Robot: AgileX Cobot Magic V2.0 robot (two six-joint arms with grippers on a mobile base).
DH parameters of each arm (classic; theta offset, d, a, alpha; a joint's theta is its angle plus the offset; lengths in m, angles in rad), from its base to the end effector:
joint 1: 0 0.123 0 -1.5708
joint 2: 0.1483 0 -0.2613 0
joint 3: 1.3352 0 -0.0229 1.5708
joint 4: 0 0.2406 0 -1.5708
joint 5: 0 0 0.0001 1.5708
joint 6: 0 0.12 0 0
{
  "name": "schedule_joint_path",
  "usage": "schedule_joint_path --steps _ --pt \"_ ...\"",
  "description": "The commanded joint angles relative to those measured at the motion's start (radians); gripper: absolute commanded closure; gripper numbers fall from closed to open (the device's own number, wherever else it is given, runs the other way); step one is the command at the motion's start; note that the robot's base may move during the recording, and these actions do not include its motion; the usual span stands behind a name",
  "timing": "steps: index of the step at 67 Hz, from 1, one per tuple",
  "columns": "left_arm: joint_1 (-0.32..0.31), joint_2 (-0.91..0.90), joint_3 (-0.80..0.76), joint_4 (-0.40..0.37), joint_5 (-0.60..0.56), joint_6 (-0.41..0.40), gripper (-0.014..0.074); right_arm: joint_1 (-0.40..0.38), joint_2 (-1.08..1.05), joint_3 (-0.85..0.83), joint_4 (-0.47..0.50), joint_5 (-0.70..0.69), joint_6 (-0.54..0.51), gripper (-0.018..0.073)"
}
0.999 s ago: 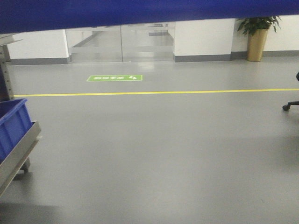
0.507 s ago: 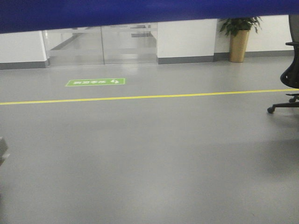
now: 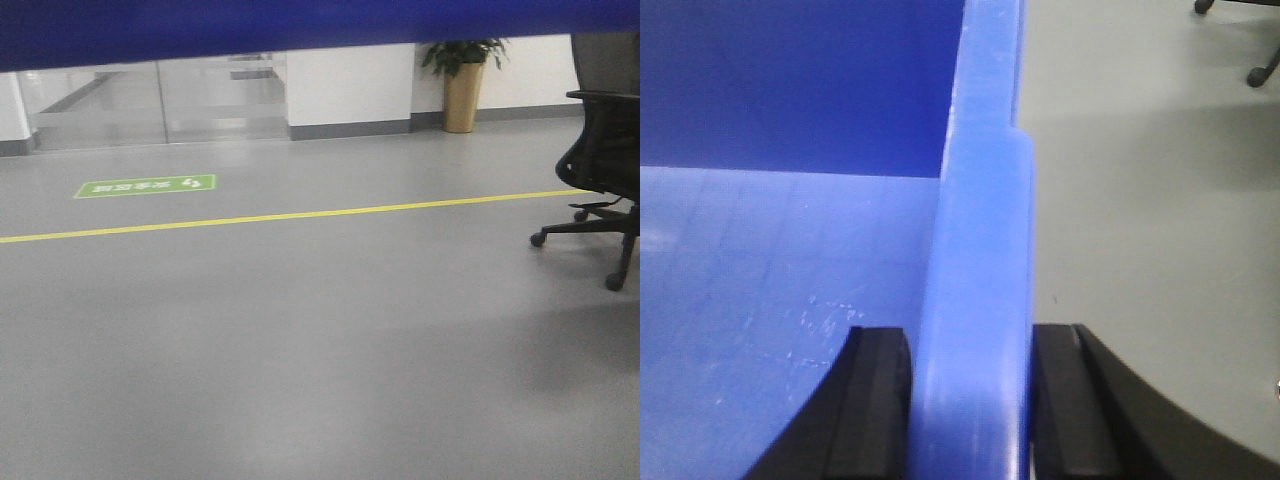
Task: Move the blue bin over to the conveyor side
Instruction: 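Hold the blue bin with both grippers while driving away from the rack, then carry the blue bin with both grippers to the red-framed grey table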
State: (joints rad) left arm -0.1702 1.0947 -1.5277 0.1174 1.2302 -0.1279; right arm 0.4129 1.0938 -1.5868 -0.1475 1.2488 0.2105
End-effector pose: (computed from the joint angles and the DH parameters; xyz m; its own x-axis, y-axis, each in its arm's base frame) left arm 0.2031 -0.0215 0.4323 -0.6458 0.0218 -0.7632 0.0287 0.9996 0.0043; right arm 0.1878 0.0640 0.4480 -0.6061 -0.0896 -0.7903 -0.2009 0.9787 0.0432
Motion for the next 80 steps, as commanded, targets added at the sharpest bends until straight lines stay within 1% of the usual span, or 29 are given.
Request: schedule_joint_path --steps 1,18,40,80 --pt "-0.005 -0.013 -0.013 0.028 -0.08 0.01 0.0615 -0.005 -0.017 -0.014 -0.063 -0.105 -0.014 0.0639" --pt "-0.005 -0.013 -0.013 0.028 -0.083 0.01 0.0615 -0.005 -0.017 -0.014 -0.063 -0.105 -0.014 0.0639" --pt "-0.005 -0.013 -0.013 0.028 -0.126 0.01 0.0615 -0.005 -0.017 -0.014 -0.063 -0.105 -0.014 0.0639" --pt "-0.005 -0.013 -0.013 0.028 -0.128 0.01 0.0615 -0.005 -0.017 -0.014 -0.063 -0.116 -0.014 0.0639"
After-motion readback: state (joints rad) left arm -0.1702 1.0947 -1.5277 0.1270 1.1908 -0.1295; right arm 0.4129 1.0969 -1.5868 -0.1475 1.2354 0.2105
